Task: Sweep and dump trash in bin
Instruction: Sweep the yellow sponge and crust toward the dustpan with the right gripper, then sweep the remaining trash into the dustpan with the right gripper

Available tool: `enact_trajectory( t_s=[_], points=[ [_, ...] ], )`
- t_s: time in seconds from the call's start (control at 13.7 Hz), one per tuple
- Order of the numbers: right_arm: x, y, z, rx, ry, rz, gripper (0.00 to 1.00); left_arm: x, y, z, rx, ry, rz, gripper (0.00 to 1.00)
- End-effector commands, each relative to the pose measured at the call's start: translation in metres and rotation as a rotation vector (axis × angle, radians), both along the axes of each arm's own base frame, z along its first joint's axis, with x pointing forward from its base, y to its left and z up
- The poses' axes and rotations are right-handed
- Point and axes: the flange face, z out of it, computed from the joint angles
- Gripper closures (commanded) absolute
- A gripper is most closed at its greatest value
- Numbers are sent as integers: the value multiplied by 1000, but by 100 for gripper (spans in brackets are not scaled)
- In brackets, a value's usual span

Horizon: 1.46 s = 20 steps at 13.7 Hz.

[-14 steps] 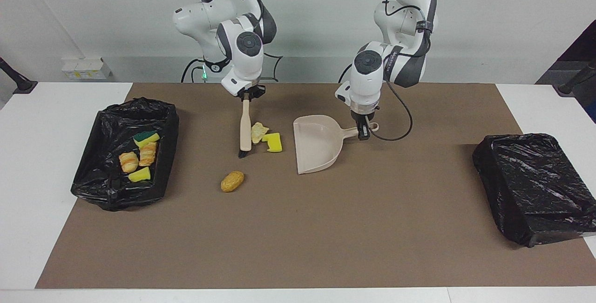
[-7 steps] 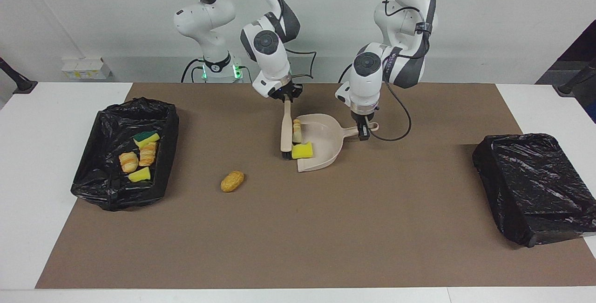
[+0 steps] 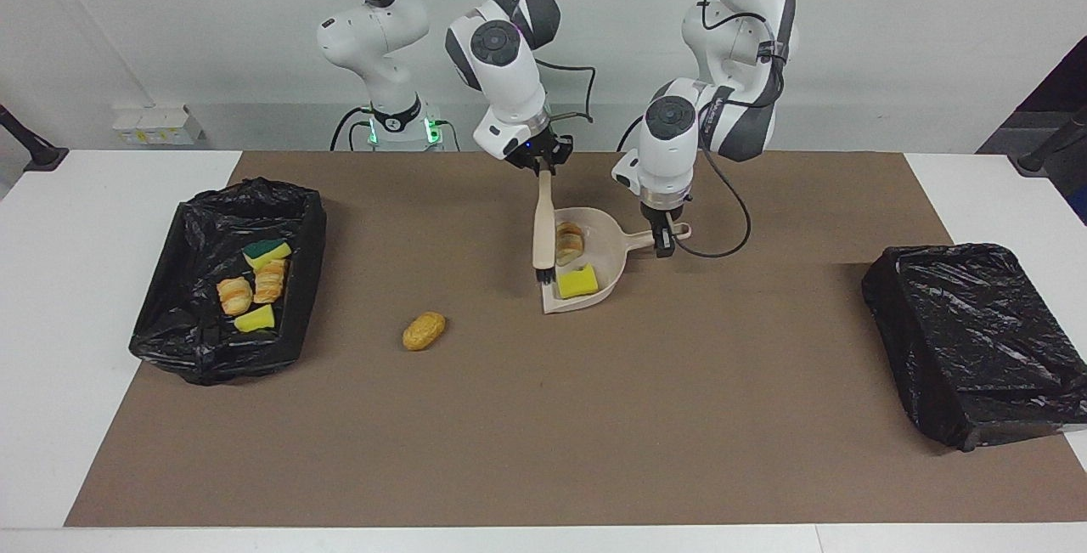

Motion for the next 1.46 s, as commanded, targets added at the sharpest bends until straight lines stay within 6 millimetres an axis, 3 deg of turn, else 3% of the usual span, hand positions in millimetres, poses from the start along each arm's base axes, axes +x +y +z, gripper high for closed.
enact_trajectory(
  t_s=[0.0,0.07,0.22,0.29,0.37,0.51,0.66,0.88,1.1,1.39],
  points=[
    [26,-58,6,-140,-54,135,100,2,12,1,-2,-23,10,100],
    [41,-88,1,-184,-58,204,100,2,13,1,1,-20,16,100],
    [79,-149,-6,-281,-56,398,100,0,13,1,2,-15,39,72],
    [108,-182,-12,-324,-42,496,100,0,13,1,2,-16,40,49],
    [137,-203,-16,-358,-35,557,100,0,12,1,2,-16,39,42],
    [183,-235,-26,-430,-35,630,100,-1,10,1,1,-17,34,36],
    [202,-252,-54,-450,-44,676,100,-7,12,-1,9,-9,48,35],
    [170,-248,-67,-436,51,654,100,-7,9,-1,5,-22,84,32],
    [120,-197,-81,-364,72,546,100,-7,7,0,1,-27,99,32],
    [86,-129,-82,-218,75,443,100,-8,-3,2,-2,-40,119,37]
  ],
)
